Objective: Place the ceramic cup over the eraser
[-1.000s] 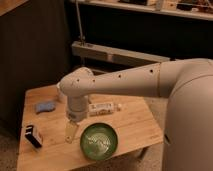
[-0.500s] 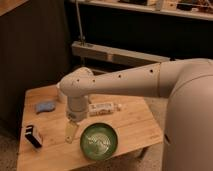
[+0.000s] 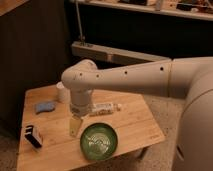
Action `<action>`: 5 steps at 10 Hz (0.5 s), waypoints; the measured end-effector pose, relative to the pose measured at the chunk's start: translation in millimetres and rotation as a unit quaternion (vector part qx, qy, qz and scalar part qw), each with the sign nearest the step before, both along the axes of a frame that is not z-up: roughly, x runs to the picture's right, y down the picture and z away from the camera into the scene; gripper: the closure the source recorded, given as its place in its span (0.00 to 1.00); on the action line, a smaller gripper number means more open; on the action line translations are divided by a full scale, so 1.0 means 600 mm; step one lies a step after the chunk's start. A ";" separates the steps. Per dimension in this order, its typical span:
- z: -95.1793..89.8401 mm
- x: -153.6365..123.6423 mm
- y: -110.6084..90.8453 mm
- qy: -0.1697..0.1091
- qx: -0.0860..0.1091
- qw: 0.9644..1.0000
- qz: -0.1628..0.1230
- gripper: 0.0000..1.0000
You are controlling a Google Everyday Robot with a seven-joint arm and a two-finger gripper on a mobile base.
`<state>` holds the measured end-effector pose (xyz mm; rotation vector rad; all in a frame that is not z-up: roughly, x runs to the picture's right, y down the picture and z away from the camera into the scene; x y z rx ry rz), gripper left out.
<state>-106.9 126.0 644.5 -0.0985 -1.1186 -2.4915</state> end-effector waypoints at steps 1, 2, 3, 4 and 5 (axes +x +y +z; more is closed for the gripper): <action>0.017 0.001 -0.025 0.009 0.005 1.000 -0.002 0.20; 0.038 0.002 -0.050 0.019 0.013 1.000 -0.005 0.20; 0.079 -0.004 -0.091 0.035 0.022 0.999 -0.007 0.20; 0.102 -0.011 -0.114 0.042 0.030 0.999 -0.009 0.20; 0.121 -0.026 -0.133 0.047 0.039 0.998 -0.009 0.20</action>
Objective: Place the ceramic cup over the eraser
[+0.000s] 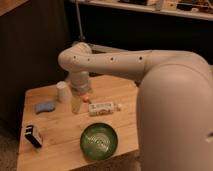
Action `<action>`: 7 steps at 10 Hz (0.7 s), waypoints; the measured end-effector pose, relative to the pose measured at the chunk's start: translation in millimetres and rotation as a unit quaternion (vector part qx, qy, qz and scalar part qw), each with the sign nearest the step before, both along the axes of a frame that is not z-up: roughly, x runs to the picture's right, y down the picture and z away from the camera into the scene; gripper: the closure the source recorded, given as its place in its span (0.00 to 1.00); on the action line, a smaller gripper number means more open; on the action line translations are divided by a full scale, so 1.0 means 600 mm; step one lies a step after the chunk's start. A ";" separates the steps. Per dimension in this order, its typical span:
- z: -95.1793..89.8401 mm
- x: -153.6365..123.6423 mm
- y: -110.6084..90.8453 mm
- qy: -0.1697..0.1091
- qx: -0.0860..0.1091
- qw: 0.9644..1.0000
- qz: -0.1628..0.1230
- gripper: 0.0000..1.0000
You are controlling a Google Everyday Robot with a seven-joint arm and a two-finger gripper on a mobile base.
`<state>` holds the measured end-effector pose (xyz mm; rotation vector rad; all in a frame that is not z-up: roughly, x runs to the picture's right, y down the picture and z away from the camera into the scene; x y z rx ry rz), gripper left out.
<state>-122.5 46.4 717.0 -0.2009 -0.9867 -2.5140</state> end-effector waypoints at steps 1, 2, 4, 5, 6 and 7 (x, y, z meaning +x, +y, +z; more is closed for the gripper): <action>0.016 -0.023 -0.019 0.002 0.011 1.000 0.004 0.20; 0.036 -0.038 -0.040 0.003 0.024 1.000 0.017 0.20; 0.058 -0.036 -0.065 -0.010 0.064 0.995 0.073 0.20; 0.060 -0.025 -0.067 -0.019 0.103 0.988 0.115 0.20; 0.058 -0.022 -0.059 -0.020 0.123 0.982 0.144 0.20; 0.057 -0.024 -0.054 -0.023 0.133 0.978 0.158 0.20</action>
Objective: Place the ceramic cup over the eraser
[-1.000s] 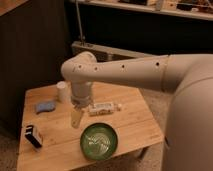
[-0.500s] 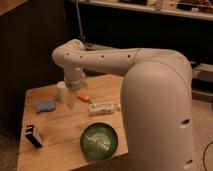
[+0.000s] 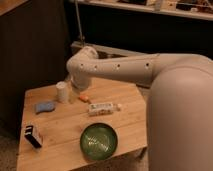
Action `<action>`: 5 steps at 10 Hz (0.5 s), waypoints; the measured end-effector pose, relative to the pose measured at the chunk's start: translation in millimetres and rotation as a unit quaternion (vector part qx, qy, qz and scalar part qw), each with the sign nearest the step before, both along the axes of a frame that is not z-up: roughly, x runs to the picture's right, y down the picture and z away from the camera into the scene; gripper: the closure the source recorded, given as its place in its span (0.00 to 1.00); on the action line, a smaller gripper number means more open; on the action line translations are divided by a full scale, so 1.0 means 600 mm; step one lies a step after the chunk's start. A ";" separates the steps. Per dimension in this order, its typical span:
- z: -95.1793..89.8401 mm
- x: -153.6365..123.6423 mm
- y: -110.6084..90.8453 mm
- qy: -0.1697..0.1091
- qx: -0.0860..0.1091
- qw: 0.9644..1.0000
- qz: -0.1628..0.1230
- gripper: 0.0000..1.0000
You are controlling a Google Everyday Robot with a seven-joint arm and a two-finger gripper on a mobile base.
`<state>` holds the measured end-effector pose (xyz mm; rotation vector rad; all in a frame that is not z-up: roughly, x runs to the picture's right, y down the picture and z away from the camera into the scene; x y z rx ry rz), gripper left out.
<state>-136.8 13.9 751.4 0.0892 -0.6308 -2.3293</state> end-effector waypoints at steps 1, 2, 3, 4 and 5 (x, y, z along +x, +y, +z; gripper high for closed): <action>0.010 0.002 0.004 -0.010 0.005 1.000 0.017 0.20; 0.012 0.006 0.004 -0.010 0.004 1.000 0.017 0.20; 0.009 0.001 0.005 -0.013 0.002 1.000 0.018 0.20; 0.009 0.000 0.005 -0.013 0.002 1.000 0.017 0.20; 0.010 0.001 0.006 -0.013 0.002 1.000 0.017 0.20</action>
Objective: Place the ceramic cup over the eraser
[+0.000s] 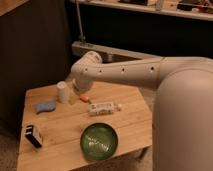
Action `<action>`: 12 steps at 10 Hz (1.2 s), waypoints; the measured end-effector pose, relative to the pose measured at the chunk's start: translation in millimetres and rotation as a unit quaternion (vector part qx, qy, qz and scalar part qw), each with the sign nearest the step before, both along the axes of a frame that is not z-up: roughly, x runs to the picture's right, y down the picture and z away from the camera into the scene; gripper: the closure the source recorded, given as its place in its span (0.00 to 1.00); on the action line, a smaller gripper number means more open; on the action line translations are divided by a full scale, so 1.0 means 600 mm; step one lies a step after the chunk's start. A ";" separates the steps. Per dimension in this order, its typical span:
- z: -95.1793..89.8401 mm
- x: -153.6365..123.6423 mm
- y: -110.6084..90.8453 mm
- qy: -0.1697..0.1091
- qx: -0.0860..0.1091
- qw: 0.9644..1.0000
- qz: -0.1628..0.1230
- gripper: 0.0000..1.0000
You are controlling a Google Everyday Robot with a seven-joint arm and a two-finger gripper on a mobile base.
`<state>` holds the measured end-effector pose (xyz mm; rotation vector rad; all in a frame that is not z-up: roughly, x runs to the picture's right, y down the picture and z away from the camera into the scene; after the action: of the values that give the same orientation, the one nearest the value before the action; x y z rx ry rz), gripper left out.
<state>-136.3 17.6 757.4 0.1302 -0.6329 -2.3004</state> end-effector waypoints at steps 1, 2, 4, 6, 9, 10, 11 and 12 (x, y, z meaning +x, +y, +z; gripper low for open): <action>-0.001 0.001 -0.001 0.000 0.001 1.000 0.001 0.20; -0.001 0.000 0.000 0.001 0.003 1.000 -0.001 0.20; 0.002 -0.005 -0.010 0.008 0.029 1.000 -0.009 0.20; 0.018 -0.049 -0.037 -0.001 0.064 0.998 -0.019 0.20; 0.053 -0.119 -0.069 -0.044 0.073 0.996 -0.022 0.20; 0.069 -0.130 -0.076 -0.065 0.066 0.996 -0.016 0.20; 0.084 -0.140 -0.078 -0.094 0.048 0.994 -0.010 0.20; 0.103 -0.147 -0.079 -0.118 0.025 0.993 -0.006 0.20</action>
<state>-224.3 -30.0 819.1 0.4288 -0.6970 -2.3326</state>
